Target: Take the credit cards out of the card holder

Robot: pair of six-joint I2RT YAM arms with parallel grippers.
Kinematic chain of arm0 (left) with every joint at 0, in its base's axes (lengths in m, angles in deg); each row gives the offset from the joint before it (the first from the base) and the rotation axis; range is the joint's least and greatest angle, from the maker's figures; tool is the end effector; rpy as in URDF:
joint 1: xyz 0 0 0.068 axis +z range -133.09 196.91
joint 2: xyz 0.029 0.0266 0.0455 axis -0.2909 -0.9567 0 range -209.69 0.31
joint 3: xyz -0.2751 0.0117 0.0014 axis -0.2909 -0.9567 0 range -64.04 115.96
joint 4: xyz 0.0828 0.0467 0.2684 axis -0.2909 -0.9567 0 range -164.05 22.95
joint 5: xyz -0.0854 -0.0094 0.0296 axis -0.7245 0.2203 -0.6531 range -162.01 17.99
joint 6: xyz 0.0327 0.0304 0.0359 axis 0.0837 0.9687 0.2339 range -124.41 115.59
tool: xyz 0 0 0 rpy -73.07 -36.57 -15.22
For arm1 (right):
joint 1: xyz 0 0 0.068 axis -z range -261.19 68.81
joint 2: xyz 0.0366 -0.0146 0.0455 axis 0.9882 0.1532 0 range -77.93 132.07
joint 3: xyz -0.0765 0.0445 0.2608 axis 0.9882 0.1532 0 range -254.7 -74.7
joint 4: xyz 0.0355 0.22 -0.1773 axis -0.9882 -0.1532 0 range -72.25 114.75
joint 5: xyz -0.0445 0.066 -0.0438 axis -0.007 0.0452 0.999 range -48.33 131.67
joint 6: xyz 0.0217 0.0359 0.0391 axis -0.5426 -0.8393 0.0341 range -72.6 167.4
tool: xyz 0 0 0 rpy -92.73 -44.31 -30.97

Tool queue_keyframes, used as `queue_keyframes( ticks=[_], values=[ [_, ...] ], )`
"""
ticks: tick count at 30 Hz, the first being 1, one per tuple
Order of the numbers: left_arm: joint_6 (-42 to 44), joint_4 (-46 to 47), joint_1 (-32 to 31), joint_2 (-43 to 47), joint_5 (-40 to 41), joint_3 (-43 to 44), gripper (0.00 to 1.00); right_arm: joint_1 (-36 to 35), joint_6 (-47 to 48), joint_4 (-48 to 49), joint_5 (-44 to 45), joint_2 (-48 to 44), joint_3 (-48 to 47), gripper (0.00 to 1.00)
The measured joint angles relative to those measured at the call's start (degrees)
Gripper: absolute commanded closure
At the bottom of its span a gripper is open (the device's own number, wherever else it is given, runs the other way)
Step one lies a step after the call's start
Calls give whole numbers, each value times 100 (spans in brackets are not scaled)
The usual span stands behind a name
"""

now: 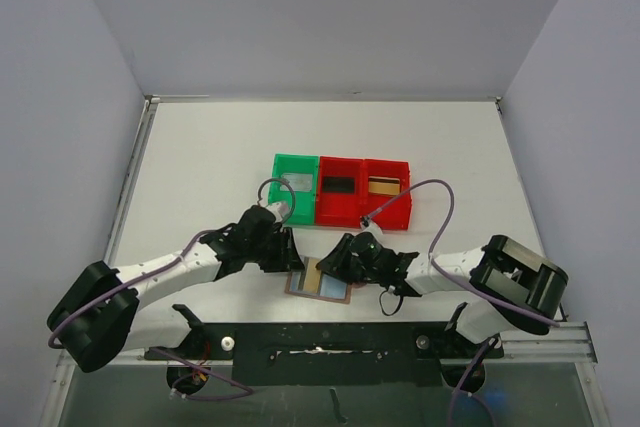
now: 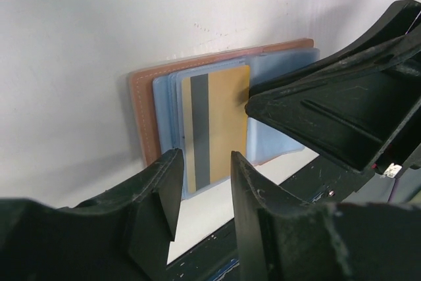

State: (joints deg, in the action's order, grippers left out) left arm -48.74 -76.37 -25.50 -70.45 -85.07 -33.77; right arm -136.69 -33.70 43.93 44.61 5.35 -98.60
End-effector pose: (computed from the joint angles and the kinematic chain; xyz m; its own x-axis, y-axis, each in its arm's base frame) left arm 0.1780 -0.1750 0.1489 -0.9378 -0.0653 -0.3409 0.1528 0.8042 -0.5744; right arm 0.1520 0.2175 0.1028 -0.8477 0.5085 -0.1509 0.2373 0.6181 0.7494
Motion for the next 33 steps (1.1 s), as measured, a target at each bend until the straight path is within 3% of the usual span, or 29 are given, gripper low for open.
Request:
queue_keyframes(
  ticks=[5, 20, 23, 28, 31, 33],
  values=[
    [2, 13, -42, -31, 11, 0, 70, 83, -44, 98, -151, 61, 13, 83],
    [15, 37, -133, -393, -28, -2, 77, 302, 538, 175, -750, 369, -186, 79],
    [22, 37, -142, -420, -26, -2, 81, 302, 726, 177, -804, 461, -280, 87],
    [-37, -35, -155, -426, 129, 0, 84, 330, 868, 168, -822, 479, -289, 92],
    [-68, -52, -179, -413, 208, 0, 84, 378, 903, 177, -896, 479, -289, 90],
    [-90, -59, -181, -411, 240, 0, 85, 424, 966, 208, -1010, 479, -286, 83]
  ],
)
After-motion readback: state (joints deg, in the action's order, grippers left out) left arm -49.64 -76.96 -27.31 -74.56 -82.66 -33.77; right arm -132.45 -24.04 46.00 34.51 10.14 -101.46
